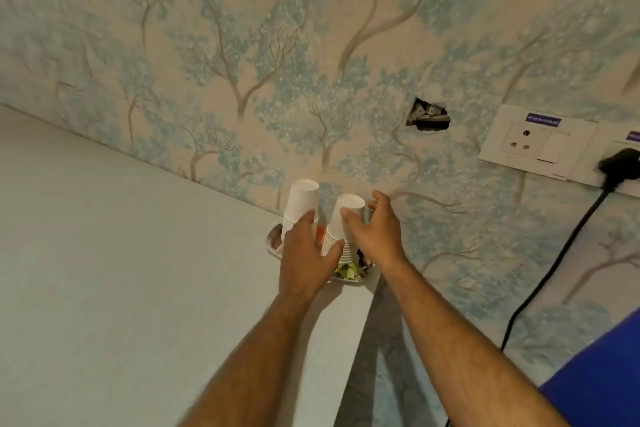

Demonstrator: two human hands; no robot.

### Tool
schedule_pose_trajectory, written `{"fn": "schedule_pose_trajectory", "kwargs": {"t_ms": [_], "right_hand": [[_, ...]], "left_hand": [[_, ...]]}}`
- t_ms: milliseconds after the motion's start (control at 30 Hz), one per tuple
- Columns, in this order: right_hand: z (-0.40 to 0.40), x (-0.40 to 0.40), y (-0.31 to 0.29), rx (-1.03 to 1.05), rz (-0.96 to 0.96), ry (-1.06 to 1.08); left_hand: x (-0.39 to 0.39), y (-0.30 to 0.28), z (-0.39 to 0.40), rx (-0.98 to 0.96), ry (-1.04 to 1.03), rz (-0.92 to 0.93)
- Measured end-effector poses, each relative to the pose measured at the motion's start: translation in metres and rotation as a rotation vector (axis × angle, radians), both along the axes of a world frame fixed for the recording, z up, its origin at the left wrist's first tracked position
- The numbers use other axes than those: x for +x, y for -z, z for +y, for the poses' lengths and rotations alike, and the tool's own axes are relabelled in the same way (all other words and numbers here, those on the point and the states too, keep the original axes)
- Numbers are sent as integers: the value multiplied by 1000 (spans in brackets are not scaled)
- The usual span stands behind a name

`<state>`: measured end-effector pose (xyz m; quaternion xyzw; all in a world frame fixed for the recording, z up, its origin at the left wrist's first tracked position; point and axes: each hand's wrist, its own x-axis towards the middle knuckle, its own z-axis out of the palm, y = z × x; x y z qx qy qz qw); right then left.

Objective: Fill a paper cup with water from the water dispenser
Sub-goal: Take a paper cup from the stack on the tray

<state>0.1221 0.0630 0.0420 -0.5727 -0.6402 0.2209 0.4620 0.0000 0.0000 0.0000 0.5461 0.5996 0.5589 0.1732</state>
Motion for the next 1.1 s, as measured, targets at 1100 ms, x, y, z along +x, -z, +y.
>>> {"fn": "schedule_pose_trajectory", "kwargs": {"t_ms": [1100], "right_hand": [[25, 6, -4, 72, -8, -18]], "left_hand": [[30, 10, 41, -65, -31, 4]]}}
